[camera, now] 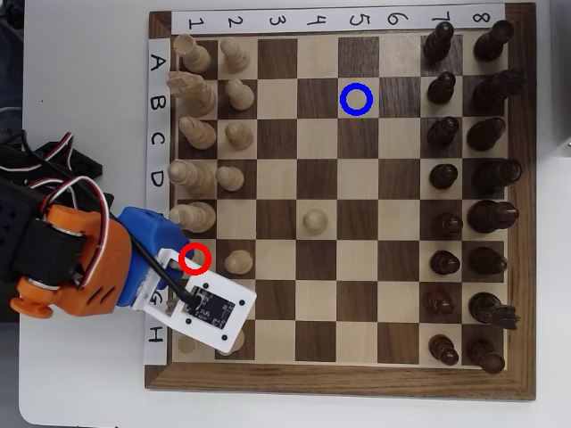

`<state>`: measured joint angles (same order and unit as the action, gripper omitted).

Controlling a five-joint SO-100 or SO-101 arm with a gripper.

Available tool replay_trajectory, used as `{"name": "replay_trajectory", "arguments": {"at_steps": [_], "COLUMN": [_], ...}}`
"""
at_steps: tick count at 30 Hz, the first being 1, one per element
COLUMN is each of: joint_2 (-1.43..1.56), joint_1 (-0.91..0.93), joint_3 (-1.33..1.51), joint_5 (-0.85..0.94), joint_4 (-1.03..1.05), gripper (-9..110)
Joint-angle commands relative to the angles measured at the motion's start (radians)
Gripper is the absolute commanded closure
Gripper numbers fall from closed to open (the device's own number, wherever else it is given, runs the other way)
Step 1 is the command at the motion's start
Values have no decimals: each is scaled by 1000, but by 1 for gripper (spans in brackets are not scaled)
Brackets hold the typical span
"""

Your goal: Move the piece to destination

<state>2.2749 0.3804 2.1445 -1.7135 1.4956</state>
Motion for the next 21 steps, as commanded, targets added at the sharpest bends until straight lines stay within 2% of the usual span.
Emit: {"name": "replay_trajectory", "arguments": {"at_steps": [1, 13, 21], "joint_2": [2, -31, 20], "joint_1": [8, 0, -3], "joint_3": [-287, -499, -572], "joint_5": [18, 67, 115], "joint_4": [69, 184, 190], "gripper": [101, 101, 101]}}
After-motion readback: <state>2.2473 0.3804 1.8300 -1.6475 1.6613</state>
